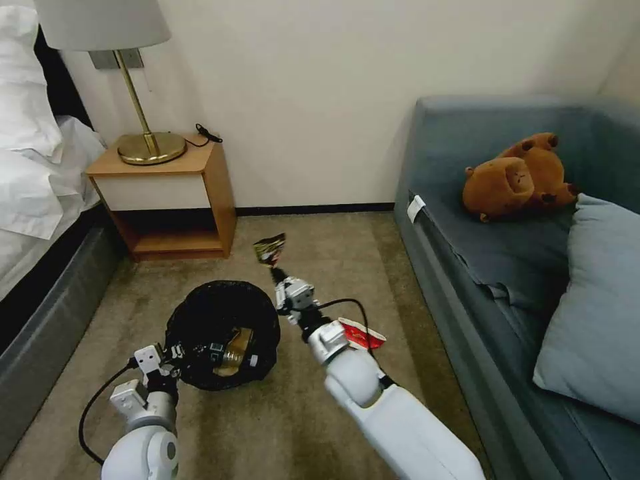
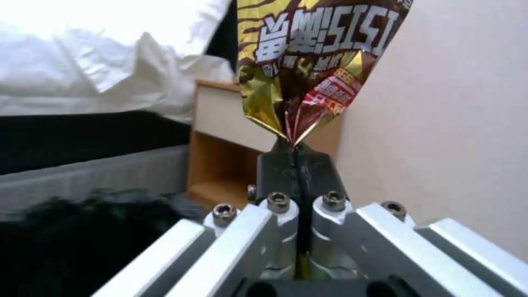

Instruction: Pick up the trash bin, then pick up the garbage on the floor and place it into the trash bin.

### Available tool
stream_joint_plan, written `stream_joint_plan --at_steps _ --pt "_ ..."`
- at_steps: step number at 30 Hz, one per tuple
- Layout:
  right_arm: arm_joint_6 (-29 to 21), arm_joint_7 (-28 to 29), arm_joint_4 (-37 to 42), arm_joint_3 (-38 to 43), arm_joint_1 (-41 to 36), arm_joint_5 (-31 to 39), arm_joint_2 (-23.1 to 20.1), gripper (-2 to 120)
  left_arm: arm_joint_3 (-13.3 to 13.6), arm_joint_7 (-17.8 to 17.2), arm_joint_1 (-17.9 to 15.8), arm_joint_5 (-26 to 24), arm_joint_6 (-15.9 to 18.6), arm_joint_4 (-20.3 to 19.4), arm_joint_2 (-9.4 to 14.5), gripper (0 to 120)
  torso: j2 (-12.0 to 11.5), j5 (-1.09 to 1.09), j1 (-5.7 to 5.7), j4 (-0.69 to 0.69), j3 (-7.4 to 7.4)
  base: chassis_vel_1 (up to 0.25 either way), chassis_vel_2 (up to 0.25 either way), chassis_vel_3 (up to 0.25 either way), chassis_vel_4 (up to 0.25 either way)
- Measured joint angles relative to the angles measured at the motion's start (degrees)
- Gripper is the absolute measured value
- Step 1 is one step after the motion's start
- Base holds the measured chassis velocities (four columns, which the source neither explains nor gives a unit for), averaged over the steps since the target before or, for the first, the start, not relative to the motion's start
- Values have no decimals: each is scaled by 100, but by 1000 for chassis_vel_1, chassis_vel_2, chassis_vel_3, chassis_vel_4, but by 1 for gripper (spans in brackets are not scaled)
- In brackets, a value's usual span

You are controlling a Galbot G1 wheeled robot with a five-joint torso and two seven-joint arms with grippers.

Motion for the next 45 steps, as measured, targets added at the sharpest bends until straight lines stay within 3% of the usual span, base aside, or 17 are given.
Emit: stream_joint_plan --at_steps 8,16,30,34,36,38,45 --pt "27 -33 -358 -481 215 -122 264 0 46 0 -10 109 7 -1 -68 3 0 -1 0 0 0 0 0 0 0" --pt "248 -137 -781 -595 33 -448 633 0 139 1 -19 166 56 -76 -144 3 0 0 0 0 0 0 0 0 0" --pt "395 -288 -1137 -580 -151 -668 910 0 237 1 -4 231 60 -117 -192 3 0 0 0 0 0 0 0 0 0" --pt "436 -339 -1153 -542 -200 -743 923 17 215 1 11 210 59 -164 -177 3 0 0 0 0 0 0 0 0 0" --pt "444 -350 -1153 -533 -207 -753 923 19 211 2 11 207 59 -164 -172 3 0 0 0 0 0 0 0 0 0" --pt "455 -390 -1152 -508 -243 -790 951 32 205 2 2 205 59 -150 -166 3 0 0 0 -1 0 0 0 0 0" --pt "458 -399 -1151 -494 -273 -812 1011 52 235 5 -2 218 58 -127 -181 3 0 0 0 0 0 0 0 0 0"
